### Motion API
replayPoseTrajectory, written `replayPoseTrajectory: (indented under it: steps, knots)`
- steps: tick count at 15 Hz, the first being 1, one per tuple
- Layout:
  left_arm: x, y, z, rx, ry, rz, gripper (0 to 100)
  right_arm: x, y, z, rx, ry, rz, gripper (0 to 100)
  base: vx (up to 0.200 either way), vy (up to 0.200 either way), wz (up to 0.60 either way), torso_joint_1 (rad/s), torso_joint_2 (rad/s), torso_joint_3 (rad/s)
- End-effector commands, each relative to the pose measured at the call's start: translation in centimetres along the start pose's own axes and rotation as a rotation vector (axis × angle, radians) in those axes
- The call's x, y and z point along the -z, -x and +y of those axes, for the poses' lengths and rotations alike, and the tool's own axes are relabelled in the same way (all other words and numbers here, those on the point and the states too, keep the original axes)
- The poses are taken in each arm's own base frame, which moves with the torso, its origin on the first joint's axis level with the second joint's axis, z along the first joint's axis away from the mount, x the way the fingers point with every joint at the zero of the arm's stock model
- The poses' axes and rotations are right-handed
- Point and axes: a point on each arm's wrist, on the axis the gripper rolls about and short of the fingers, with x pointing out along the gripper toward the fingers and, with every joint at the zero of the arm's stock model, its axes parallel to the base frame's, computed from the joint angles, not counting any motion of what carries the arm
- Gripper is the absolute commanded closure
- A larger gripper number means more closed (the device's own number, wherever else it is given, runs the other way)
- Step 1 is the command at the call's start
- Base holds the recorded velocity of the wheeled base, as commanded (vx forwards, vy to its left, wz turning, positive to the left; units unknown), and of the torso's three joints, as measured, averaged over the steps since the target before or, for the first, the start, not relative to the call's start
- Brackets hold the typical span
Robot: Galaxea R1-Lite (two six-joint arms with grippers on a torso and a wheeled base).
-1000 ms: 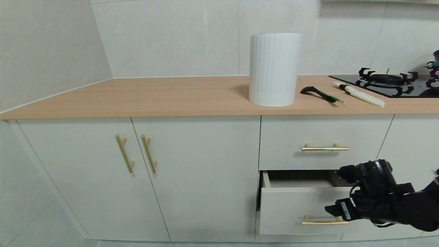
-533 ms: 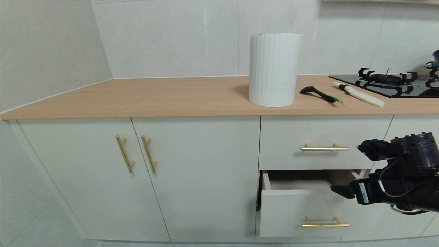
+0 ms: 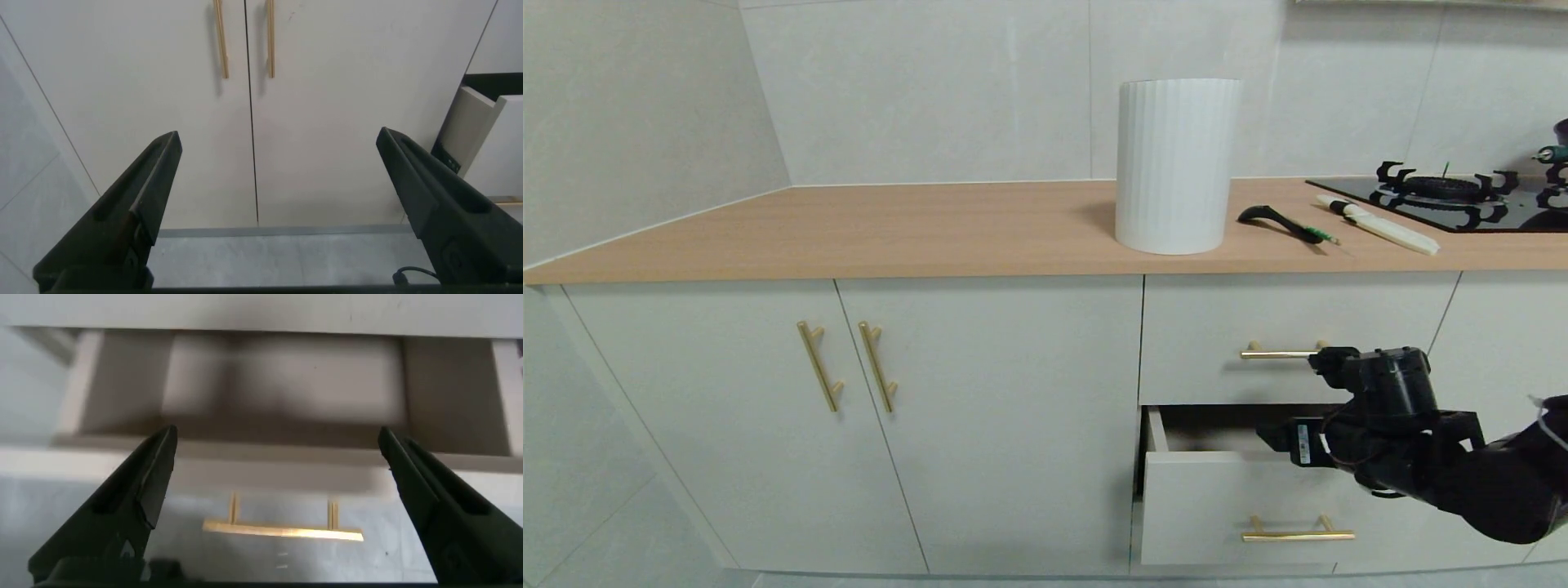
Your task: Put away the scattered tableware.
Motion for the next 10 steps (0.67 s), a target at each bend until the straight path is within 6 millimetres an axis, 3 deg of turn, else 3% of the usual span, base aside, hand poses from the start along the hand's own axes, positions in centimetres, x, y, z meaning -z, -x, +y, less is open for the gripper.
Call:
replayPoseTrajectory:
  steps: [1, 4, 10]
  knots:
    - [0.0, 0.0, 0.0, -0.001, 0.0, 0.0, 0, 2.38, -2.22, 0.46, 0.038, 0.024, 0.052, 0, 0.0, 0.0, 0.0, 0.0, 0.0, 0.0]
    - [0.0, 0.0, 0.0, -0.001, 0.0, 0.0, 0, 2.64, -3.08, 0.54, 0.062, 0.018, 0.016, 0, 0.0, 0.0, 0.0, 0.0, 0.0, 0.0]
    - [0.0, 0.0, 0.0, -0.001, 0.0, 0.0, 0, 2.84, -2.54, 0.37, 0.064, 0.028, 0.025, 0, 0.0, 0.0, 0.0, 0.0, 0.0, 0.0]
